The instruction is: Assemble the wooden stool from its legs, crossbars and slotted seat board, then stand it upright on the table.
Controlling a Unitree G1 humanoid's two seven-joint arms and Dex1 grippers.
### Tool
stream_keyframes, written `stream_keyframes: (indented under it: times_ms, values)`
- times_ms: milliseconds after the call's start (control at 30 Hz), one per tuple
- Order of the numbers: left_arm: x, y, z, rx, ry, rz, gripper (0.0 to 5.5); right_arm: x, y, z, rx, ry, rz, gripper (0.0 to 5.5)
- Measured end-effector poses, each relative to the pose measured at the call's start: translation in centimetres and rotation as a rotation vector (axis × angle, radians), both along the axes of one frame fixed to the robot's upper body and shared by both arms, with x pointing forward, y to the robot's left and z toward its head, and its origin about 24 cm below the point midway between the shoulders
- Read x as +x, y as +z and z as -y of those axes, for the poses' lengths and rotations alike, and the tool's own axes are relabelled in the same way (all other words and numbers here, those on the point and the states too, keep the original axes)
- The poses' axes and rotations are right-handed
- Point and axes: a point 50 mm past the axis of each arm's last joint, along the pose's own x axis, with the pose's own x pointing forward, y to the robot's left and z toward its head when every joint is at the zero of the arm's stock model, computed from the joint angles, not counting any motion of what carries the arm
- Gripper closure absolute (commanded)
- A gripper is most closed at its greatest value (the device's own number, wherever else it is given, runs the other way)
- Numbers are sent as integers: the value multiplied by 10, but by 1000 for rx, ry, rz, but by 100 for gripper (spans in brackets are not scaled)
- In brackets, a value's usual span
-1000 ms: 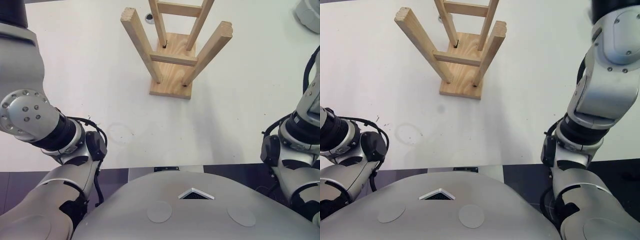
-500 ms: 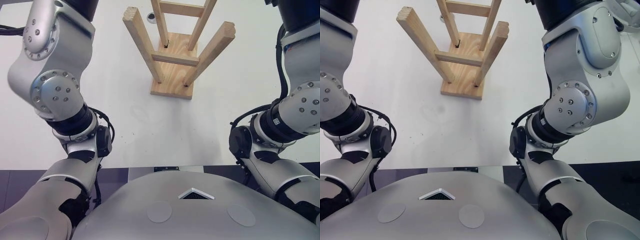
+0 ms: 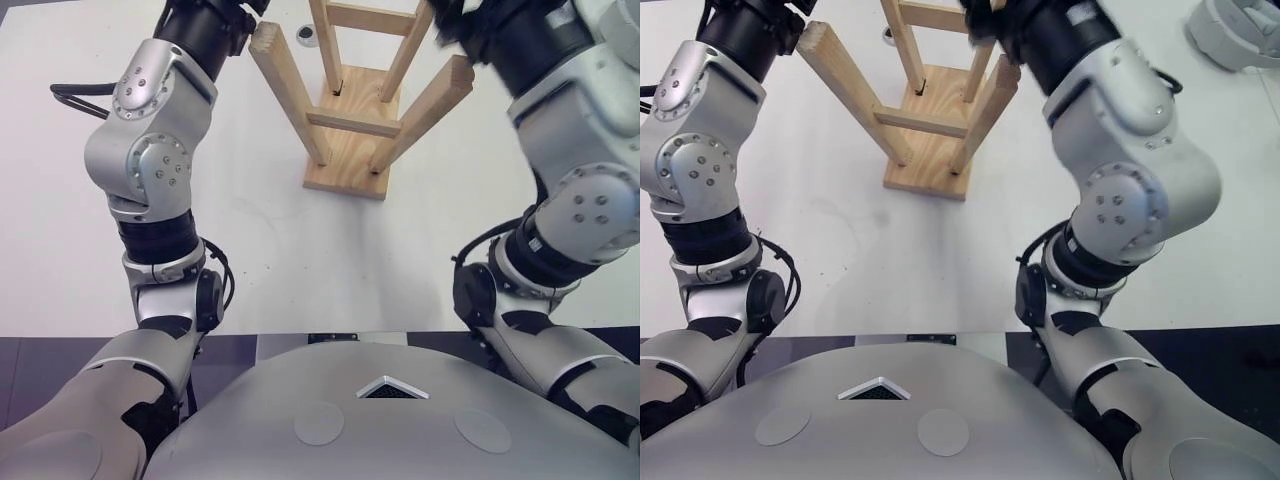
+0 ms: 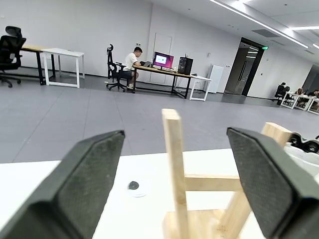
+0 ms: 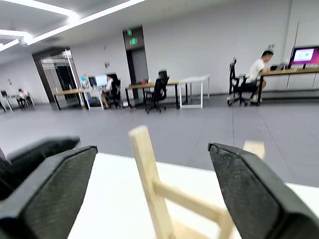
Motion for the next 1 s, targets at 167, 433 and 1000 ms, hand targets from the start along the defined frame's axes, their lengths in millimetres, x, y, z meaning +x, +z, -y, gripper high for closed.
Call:
stream_keyframes:
  times_ms: [167, 433, 1000]
  values:
    - [-7, 8, -76, 30, 213, 60, 171, 8, 10, 67, 34, -275, 60, 133]
    - [-14, -158, -46, 261, -199, -409, 171, 8, -219, 49, -683, -38, -515, 133]
    - [11, -174, -19, 617, -683, -272, 171, -54, -195, -33, -834, 827, -208, 133]
